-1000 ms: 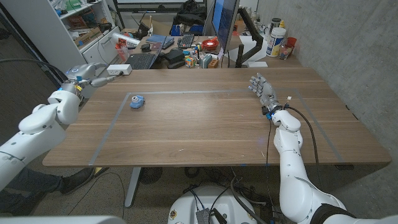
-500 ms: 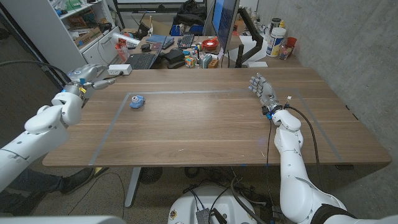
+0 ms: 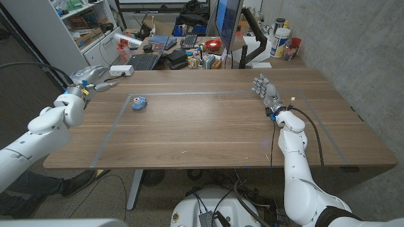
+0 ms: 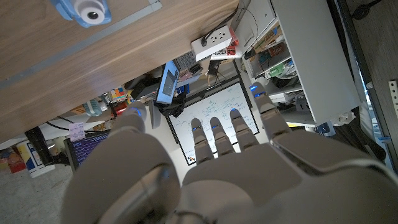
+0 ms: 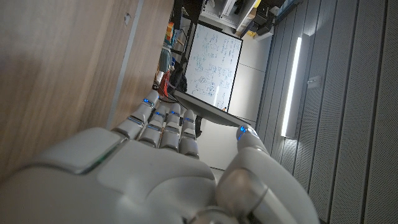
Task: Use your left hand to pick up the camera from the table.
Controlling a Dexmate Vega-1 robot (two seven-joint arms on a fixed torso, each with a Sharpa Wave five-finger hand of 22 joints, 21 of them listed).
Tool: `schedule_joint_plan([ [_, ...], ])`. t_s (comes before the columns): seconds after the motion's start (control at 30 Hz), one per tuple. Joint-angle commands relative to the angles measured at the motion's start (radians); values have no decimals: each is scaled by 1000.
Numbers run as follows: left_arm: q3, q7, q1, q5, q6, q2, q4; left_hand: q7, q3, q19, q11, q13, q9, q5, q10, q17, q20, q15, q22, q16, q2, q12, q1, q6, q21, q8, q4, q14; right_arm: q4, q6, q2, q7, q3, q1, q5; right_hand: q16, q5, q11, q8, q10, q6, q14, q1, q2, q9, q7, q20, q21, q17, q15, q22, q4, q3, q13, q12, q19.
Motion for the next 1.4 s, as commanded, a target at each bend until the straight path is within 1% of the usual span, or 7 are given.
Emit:
schedule_joint_plan([
  [0.03,70,-20,-70,-13,5,15,43,-5,-2,39,-2,3,1,11,19,1,1,-4,1,9,0,9,26,46,13,20,-16,20,3,2,6,-9,1,0,-2,-2,6,-1,2,9,3,8,1,13,5,-1,-5,-4,3,2,5,-4,1,3,2,7],
  [0.3,100,-5,-89,-1,18,27,46,-8,-8,78,5,1,0,14,24,1,4,-5,-2,6,-2,13,48,145,15,51,-27,24,5,11,8,-12,2,-1,2,-2,6,-2,1,10,3,9,1,13,5,-1,-4,-7,3,3,5,-5,0,3,2,8],
  [0.37,109,-8,-94,3,26,30,45,-9,-9,79,4,1,-1,14,23,1,4,-6,-2,6,-2,13,49,151,14,52,-28,24,6,14,8,-12,2,0,3,-2,6,-2,1,9,3,9,1,14,5,-1,-4,-8,3,3,5,-5,0,3,1,8],
  [0.47,129,-16,-106,14,38,33,45,-7,-10,80,13,0,-1,14,18,2,5,-7,-3,4,-1,11,52,146,12,48,-29,21,9,16,7,-11,2,1,3,-2,6,-2,1,7,3,9,0,14,5,-1,-4,-9,3,3,5,-5,0,3,1,9],
  [0.63,152,-24,-120,20,45,37,49,-6,-11,80,7,0,-1,15,16,2,5,-5,-3,3,-1,10,55,142,10,45,-30,19,9,17,7,-10,1,1,4,-2,6,-2,1,8,2,9,0,14,5,-1,-3,-11,3,3,5,-5,0,3,0,9],
  [0.93,195,-26,-153,21,37,23,72,-5,-13,76,3,1,-2,15,17,3,6,-6,-4,1,0,11,57,136,4,39,-30,13,3,17,7,-8,1,-2,6,-2,6,-2,1,7,3,9,0,15,5,-2,-3,-15,3,3,5,-6,-1,3,0,11],
  [1.4,252,-11,-214,-2,4,-38,120,-8,-16,68,3,1,-2,15,21,4,6,-7,-4,1,3,13,59,131,-4,33,-29,12,-18,12,5,-5,3,-11,11,-2,6,-3,1,10,3,10,0,15,5,-2,-2,-20,3,2,6,-6,-2,3,1,13],
])
